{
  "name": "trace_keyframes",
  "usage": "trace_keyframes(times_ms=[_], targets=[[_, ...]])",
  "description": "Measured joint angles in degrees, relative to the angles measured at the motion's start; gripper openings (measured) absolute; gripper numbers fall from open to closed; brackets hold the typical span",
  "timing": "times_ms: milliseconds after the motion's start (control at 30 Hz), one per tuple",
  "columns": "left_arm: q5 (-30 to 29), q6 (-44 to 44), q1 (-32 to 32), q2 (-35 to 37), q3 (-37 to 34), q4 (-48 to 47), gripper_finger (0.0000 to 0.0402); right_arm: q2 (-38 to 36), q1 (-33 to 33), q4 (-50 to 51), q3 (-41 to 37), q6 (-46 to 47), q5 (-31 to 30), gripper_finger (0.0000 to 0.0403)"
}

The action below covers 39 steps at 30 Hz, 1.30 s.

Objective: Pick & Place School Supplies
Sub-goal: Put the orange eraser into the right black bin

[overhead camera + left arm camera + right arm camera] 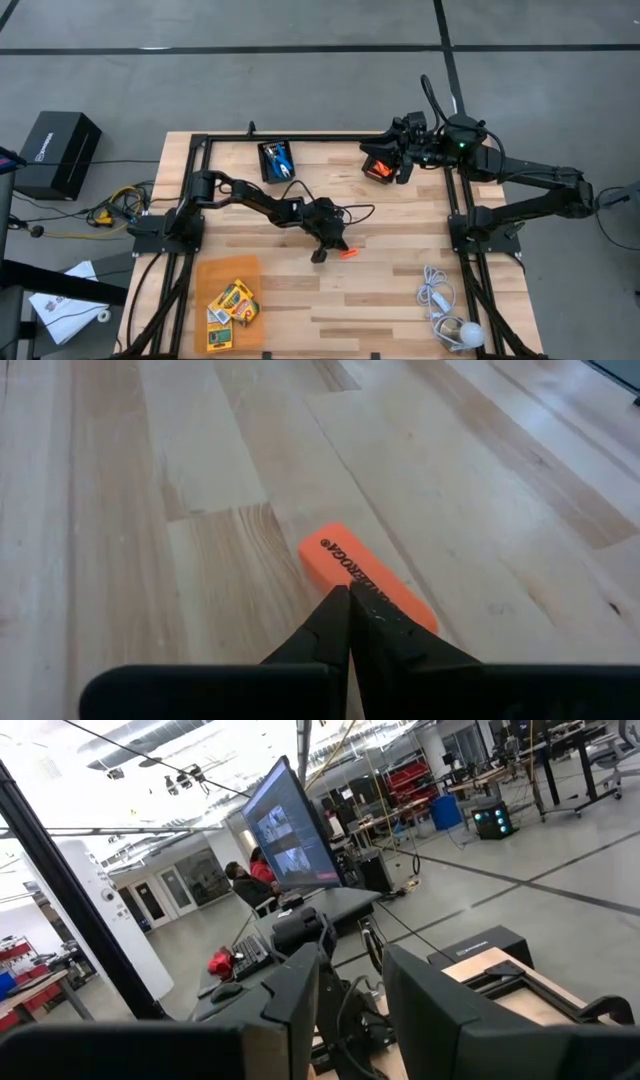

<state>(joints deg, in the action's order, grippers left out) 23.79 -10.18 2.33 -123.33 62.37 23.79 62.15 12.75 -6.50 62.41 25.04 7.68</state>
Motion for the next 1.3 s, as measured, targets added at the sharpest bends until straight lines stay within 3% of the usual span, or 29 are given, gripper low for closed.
trace_keyframes(times_ms=[633,800,900,1300], targets=[[0.74,0.97,0.36,-3.12,-0.06,-1.77,0.0004,0.00,0.00,0.02,0.00,-0.13,0.09,0.0107],[-0.03,3.01,2.75,0.34,-0.59,-2.45,0.0004,0.00,0.21,0.04,0.00,-0.13,1.50,0.0107],[-3.96,2.36,5.29,2.63,-0.65,-2.66,0.0004,0.00,0.46,0.09,0.00,-0.13,1.88,0.0107],[-2.89,7.76,7.21,6.26,0.65,-1.75,0.0004,0.00,0.50,-0.40,0.00,-0.54,2.95,0.0107]])
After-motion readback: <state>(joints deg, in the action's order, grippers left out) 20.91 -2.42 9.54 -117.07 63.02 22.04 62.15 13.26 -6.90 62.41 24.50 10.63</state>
